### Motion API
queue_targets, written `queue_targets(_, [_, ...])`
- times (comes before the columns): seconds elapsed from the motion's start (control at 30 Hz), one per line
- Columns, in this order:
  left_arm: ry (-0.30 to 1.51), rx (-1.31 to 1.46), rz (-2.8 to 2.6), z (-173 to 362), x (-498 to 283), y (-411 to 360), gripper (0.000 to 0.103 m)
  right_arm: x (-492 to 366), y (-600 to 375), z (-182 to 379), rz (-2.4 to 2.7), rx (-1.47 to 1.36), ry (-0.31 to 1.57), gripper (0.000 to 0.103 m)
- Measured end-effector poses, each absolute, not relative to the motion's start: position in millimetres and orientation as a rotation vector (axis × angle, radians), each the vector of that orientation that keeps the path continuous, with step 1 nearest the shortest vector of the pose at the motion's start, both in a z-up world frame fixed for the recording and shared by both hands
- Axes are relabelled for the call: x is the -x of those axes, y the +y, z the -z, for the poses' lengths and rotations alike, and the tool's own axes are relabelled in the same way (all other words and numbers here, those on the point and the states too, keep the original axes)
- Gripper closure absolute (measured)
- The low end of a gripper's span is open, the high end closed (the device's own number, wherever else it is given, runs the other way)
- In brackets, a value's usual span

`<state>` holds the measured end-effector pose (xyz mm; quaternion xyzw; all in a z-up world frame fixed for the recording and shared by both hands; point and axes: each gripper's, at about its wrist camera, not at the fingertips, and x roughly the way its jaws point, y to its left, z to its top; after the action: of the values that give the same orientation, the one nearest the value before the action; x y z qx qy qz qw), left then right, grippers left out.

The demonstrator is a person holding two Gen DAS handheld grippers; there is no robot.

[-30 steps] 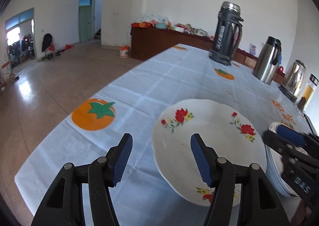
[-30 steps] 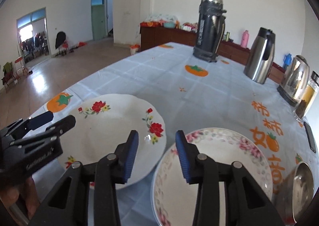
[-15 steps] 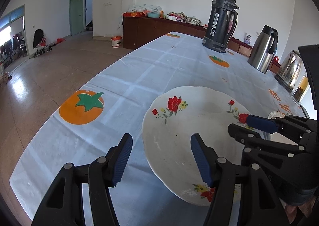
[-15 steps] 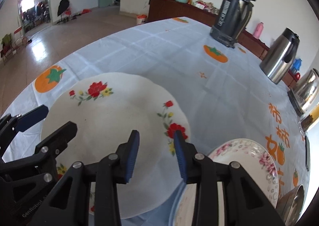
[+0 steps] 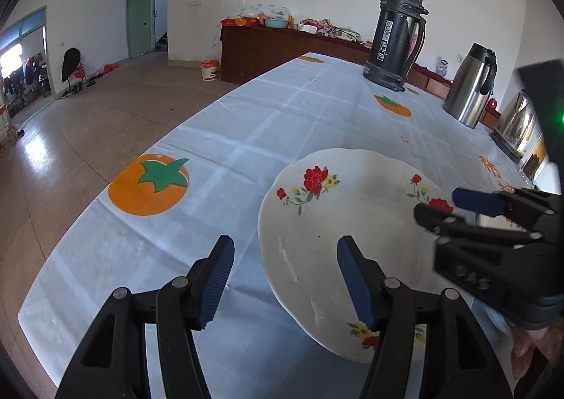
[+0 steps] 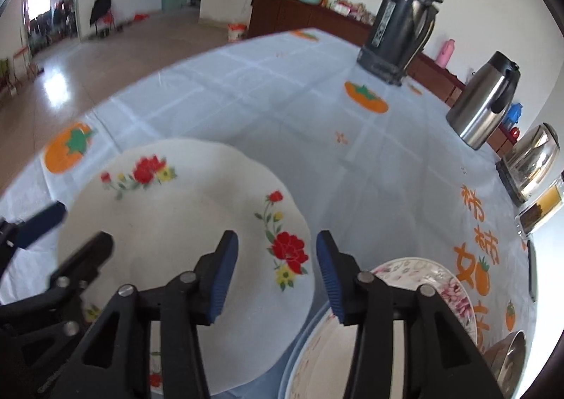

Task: Organize plates and bowls
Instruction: 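Close both grippers on the red-flower plate rim, then lift the red-flower plate with both grippers toward the plate stack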

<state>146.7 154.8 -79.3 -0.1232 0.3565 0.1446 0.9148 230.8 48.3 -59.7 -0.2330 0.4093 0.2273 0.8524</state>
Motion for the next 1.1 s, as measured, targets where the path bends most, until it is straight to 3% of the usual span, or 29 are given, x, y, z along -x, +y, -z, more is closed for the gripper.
queue_targets(0.2, [0.750,0.260,-0.306,81.3,-144.3,157.7,0.040,-229.4,47.3,67.5,-0.484,0.499,0.882,0.053])
queue_targets(0.53, [0.772,0.283,-0.360,85.1,-136.7,170.3,0.040,-185.5,21.9,66.1,-0.624,0.353,0.814,0.066])
queue_targets(0.8, [0.799,0.275,-0.413,88.0,-138.3,172.7,0.062,-166.3,17.4,68.4,-0.660,0.330,0.762,0.070])
queue_targets(1.1, [0.805,0.270,-0.422,88.9,-136.4,172.9,0.065,-161.2,7.7,67.8,-0.680,0.284,0.742,0.074])
